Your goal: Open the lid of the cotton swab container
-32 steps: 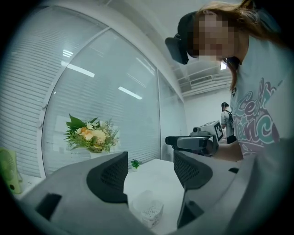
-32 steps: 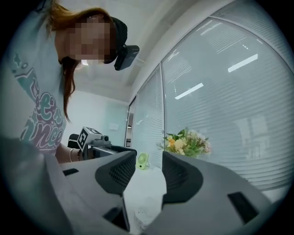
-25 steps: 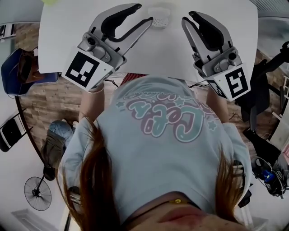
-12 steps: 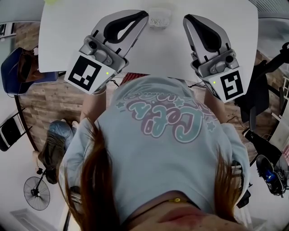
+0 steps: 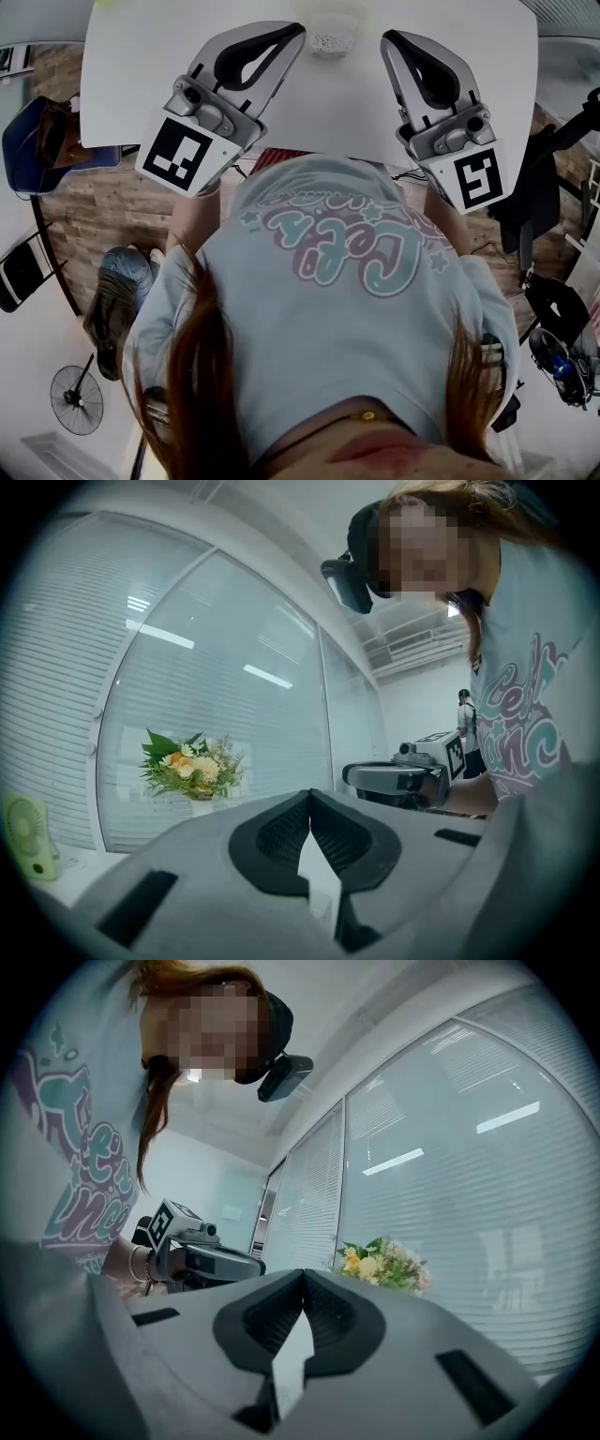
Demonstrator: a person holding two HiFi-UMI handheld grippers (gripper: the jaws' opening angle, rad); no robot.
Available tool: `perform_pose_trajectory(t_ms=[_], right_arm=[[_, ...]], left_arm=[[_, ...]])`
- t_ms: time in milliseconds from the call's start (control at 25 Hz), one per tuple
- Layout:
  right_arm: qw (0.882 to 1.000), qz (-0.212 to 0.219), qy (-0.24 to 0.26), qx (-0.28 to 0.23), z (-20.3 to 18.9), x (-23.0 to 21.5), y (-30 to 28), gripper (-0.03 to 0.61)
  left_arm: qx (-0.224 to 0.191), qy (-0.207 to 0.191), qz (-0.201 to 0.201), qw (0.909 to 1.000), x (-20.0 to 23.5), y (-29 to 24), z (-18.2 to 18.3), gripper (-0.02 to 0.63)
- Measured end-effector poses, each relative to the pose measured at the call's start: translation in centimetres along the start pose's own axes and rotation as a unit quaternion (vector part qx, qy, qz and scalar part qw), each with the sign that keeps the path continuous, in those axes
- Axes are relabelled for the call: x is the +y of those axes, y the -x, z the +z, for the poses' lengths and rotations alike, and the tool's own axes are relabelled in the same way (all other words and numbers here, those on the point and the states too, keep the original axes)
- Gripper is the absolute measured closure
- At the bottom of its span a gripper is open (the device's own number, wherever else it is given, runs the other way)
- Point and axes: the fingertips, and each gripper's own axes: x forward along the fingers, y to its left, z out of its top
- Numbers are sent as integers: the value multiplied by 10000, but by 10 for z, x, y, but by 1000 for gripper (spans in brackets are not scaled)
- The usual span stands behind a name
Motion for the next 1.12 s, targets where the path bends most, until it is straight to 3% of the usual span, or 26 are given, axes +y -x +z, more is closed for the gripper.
perform_pose_trajectory(t_ms=[400,1120], right_arm=[[9992,-138,195,326,-12,-2,2,574],[9991,-88,262,334,-14,-2,-2,574]], left_arm=[[-22,-7,49,10000,0,0,-2,604],[24,-47,138,9999,7,-1,-5,604]])
